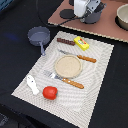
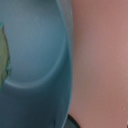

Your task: Interact with the objects in diverse but meaningful ways.

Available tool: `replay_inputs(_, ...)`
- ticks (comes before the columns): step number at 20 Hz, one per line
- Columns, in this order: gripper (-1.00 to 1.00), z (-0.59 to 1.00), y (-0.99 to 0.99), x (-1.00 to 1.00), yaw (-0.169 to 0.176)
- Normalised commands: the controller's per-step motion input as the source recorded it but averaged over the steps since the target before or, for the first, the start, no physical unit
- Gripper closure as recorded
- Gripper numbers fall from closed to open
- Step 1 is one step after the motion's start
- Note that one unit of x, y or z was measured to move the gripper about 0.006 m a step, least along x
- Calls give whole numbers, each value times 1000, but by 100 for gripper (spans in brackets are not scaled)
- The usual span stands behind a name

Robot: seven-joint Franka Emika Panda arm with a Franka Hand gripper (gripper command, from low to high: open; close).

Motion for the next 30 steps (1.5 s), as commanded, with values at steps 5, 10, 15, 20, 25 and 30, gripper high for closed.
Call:
replay_inputs(5,100,-25,239,250,0)
replay_inputs(10,100,-58,252,216,0)
replay_inputs(15,100,-93,213,173,0)
replay_inputs(20,100,-125,132,95,0)
replay_inputs(25,100,-77,98,117,0)
replay_inputs(30,100,481,108,258,1)
